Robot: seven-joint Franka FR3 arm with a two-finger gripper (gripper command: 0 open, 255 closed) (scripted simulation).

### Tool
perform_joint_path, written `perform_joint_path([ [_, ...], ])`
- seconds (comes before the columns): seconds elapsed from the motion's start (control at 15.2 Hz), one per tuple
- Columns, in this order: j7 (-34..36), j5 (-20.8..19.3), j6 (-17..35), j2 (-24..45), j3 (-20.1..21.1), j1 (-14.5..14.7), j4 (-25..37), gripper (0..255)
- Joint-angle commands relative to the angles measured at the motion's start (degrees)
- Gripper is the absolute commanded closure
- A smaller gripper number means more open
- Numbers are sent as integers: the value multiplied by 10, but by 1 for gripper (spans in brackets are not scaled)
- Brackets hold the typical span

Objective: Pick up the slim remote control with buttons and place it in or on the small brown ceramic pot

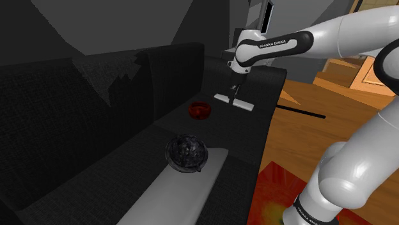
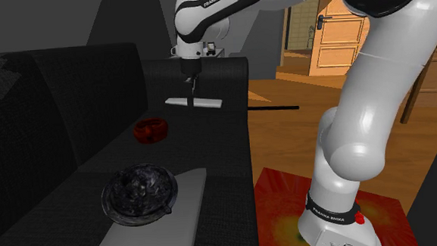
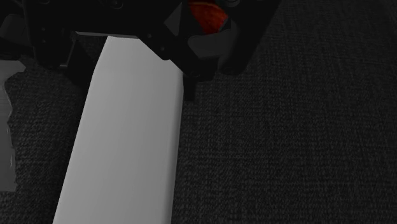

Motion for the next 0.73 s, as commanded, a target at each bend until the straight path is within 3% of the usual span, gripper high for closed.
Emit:
perform_joint_path([
  [0.0,2,6,-9,21,1,3,29,255],
  [0.66,13,61,-60,247,14,16,300,255],
])
